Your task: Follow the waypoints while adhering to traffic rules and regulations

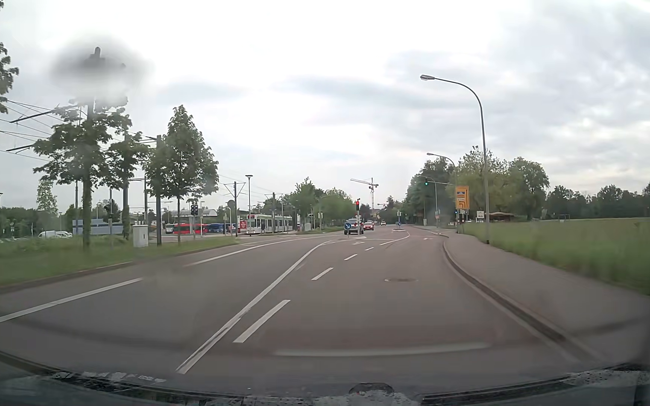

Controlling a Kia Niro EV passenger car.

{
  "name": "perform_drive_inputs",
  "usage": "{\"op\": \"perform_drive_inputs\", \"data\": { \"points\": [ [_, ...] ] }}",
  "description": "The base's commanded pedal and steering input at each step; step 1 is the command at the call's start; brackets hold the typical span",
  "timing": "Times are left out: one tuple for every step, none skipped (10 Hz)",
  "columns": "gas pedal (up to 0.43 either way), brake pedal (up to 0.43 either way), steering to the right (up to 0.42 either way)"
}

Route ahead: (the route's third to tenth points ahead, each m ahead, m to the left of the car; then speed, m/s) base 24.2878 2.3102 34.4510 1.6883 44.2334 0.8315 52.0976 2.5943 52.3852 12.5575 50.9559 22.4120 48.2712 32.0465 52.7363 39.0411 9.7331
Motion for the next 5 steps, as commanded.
{"op": "perform_drive_inputs", "data": {
  "points": [
    [0.000, 0.122, 0.003],
    [0.000, 0.134, 0.003],
    [0.000, 0.140, 0.003],
    [0.000, 0.146, 0.003],
    [0.000, 0.152, 0.003]
  ]
}}
